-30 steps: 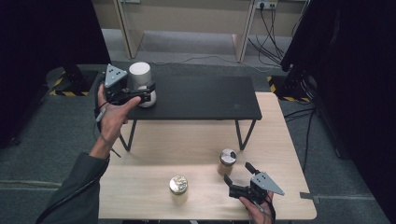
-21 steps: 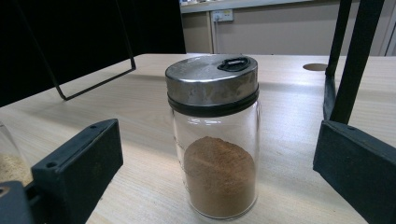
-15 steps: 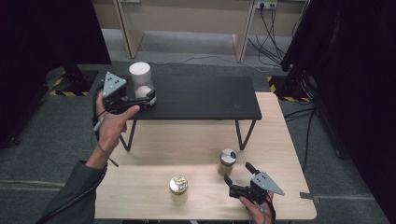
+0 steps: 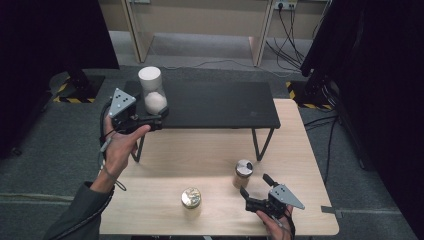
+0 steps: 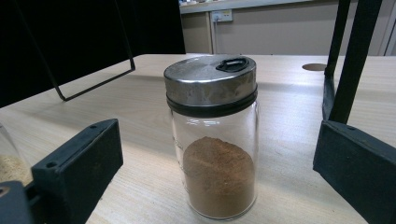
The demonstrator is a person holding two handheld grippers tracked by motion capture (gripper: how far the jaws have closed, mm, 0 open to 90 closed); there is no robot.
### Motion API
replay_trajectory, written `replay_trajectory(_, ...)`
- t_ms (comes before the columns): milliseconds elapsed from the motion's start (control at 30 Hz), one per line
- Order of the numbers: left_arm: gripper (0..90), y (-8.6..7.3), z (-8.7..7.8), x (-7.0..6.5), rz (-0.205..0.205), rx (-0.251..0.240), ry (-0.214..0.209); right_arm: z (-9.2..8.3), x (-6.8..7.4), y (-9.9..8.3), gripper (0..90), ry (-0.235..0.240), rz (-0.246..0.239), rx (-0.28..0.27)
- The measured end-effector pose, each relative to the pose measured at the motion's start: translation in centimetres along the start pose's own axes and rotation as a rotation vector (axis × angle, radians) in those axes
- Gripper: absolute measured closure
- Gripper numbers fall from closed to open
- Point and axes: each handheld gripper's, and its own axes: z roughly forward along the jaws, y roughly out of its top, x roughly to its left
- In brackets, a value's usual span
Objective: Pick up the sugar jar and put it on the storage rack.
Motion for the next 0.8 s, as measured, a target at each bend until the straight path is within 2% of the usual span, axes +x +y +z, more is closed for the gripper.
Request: replay_trajectory(800, 0.4, -3.2, -2.5, -2.2, -0.002, -0.038, -0.089, 0.0, 0.0, 0.0, 1.8, -0.001, -0.001, 0.001)
